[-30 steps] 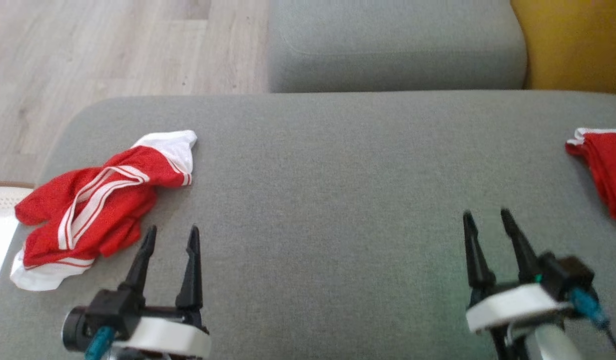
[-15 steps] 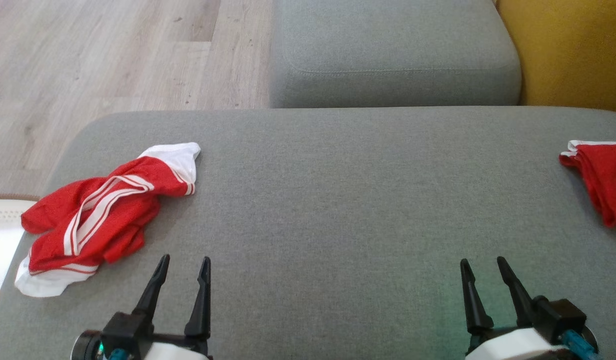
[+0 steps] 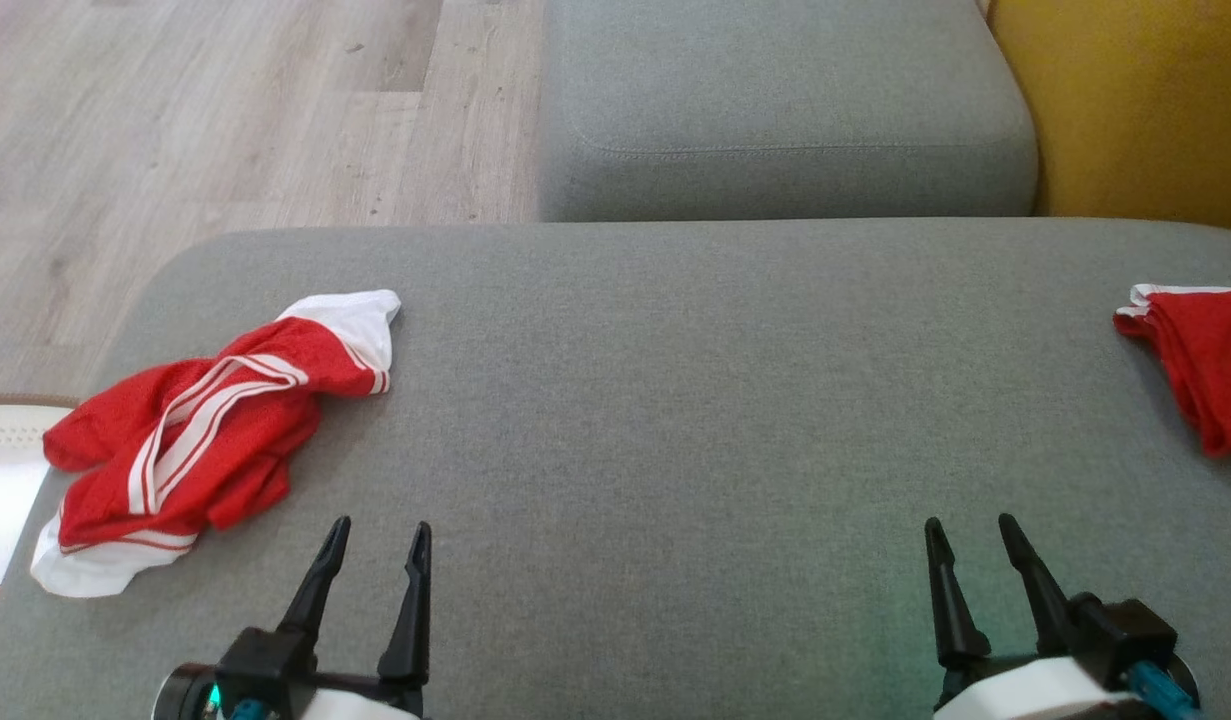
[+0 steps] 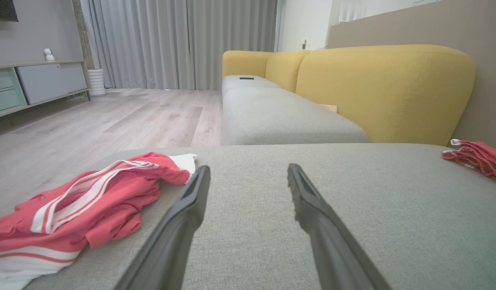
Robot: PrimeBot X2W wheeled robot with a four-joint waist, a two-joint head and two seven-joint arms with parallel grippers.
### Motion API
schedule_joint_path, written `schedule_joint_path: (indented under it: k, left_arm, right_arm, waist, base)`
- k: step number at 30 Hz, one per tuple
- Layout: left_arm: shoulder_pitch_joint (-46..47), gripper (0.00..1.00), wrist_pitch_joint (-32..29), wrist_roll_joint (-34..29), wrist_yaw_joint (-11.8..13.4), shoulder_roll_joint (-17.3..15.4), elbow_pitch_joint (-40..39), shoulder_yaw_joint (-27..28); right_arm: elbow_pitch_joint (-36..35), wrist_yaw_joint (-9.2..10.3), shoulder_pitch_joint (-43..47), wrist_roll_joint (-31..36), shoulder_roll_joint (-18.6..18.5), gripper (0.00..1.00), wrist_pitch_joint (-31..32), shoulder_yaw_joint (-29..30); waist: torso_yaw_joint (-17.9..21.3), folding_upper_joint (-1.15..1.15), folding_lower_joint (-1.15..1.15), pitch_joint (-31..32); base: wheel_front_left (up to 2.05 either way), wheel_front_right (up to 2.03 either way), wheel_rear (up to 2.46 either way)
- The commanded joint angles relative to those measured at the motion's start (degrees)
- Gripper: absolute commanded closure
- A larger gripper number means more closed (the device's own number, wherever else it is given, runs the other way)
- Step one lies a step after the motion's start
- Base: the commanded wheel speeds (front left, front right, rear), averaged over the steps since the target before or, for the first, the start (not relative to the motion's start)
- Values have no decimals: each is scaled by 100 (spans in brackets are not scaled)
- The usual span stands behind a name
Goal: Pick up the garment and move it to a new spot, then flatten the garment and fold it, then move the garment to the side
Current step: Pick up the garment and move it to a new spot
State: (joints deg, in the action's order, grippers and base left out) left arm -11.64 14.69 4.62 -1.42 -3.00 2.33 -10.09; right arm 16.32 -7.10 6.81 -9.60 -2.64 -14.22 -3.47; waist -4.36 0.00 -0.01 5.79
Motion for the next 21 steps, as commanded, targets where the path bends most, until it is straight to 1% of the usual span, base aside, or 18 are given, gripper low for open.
schedule_joint_path:
  k: [1,8,11,15,21]
  left_arm:
    - [220,0,31,-55,45,12,-153,179]
    - [215,0,31,-154,96,13,-70,167]
    - [235,0,31,-170,117,13,-20,147]
    - [271,0,31,-200,153,13,-2,139]
    - [283,0,31,-242,213,13,-46,263]
  right_arm:
    - [-208,-39,-89,-41,-24,0,-77,-127]
    - [-216,-39,-50,-48,-24,0,-77,-115]
    - [-228,-39,-2,-41,-24,0,-77,-67]
    - [-230,-39,60,-37,-24,0,-77,-29]
    - [-256,-39,37,-4,-24,0,-78,-11]
  waist:
    - [1,0,1,0]
    - [-48,0,1,4]
    - [-160,0,1,2]
    - [-432,0,1,-24]
    - [-952,0,1,-161]
  base:
    - [0,0,0]
    - [0,0,0]
    - [0,0,0]
    - [0,0,0]
    - [0,0,0]
